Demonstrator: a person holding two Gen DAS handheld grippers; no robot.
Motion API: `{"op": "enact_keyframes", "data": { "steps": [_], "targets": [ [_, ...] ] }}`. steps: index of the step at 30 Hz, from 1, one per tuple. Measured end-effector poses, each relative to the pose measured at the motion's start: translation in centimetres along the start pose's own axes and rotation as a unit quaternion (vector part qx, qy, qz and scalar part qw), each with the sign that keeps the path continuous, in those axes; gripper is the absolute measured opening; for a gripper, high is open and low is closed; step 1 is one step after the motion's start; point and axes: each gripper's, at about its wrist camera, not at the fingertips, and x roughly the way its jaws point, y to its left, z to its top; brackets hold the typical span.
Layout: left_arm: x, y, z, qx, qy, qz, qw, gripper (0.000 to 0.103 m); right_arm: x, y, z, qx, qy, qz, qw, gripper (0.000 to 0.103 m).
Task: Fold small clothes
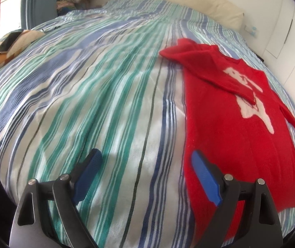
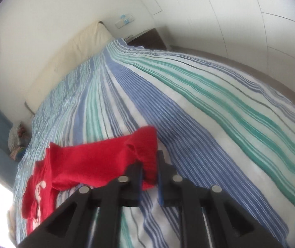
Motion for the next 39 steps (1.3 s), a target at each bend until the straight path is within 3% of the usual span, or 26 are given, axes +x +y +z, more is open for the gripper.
{"op": "enact_keyframes", "data": {
  "steps": [3,6,10,12,17,19,23,25,28,30,32,33,35,37,39],
  "targets": [
    [0.0,-0.4,-0.3,0.011,-0.003,0.012,0.9999,0.090,0.3,-2.0,-0.4,0.060,-0.002,0.002,0.998,0.010],
    [0.2,-0.6,-0.2,0.017,-0.002,0.022,0.9996,0.090,-0.4,-1.8,0.7,0.032,-0.017,-0.029,0.999,0.010],
    [0.3,-0.8,0.0,0.024,0.002,0.030,0.9993,0.090,0.8,-3.0,0.2,0.042,0.012,-0.066,0.997,0.009],
    [0.2,-0.8,0.0,0.026,0.003,0.031,0.9992,0.090,0.8,-4.1,0.1,0.062,0.013,-0.064,0.996,0.008],
    [0.0,-0.6,-0.2,0.028,0.006,0.040,0.9988,0.090,0.0,-7.0,-0.1,0.143,0.010,-0.007,0.990,0.008],
    [-0.3,-0.5,-0.1,0.025,0.008,0.041,0.9988,0.090,-0.8,-7.4,-0.2,0.150,0.003,-0.011,0.989,0.009],
    [-1.5,-1.0,0.4,0.033,0.006,0.054,0.9980,0.090,-3.2,-7.7,0.1,0.151,-0.035,-0.052,0.987,0.015],
    [-2.5,-1.8,1.3,0.045,-0.005,0.052,0.9976,0.090,-4.2,-6.4,0.5,0.117,-0.049,-0.061,0.990,0.020],
    [-3.9,-3.8,4.0,0.070,-0.028,0.027,0.9968,0.090,-3.8,-2.9,0.8,0.037,-0.046,-0.025,0.998,0.025],
    [-4.8,-5.7,6.2,0.090,-0.047,0.002,0.9948,0.090,-2.3,-1.6,0.4,0.018,-0.014,-0.004,1.000,0.045],
    [-5.5,-7.9,8.3,0.111,-0.066,-0.023,0.9913,0.096,0.1,-2.2,-0.7,0.036,0.043,-0.024,0.998,0.048],
    [-5.4,-9.3,9.3,0.127,-0.069,-0.040,0.9888,0.099,0.4,-2.7,-1.1,0.051,0.046,-0.031,0.997,0.042],
    [-4.5,-12.3,10.5,0.172,-0.067,-0.070,0.9803,0.100,-0.1,-2.7,-1.2,0.049,0.033,-0.039,0.998,0.041],
    [-2.4,-15.8,10.9,0.251,-0.055,-0.081,0.9630,0.100,-0.3,-2.2,-1.4,0.025,0.031,-0.056,0.998,0.041],
    [0.5,-19.0,10.6,0.330,-0.042,-0.071,0.9404,0.099,-0.2,-1.9,-1.7,0.017,0.032,-0.062,0.997,0.042]
  ]
}}
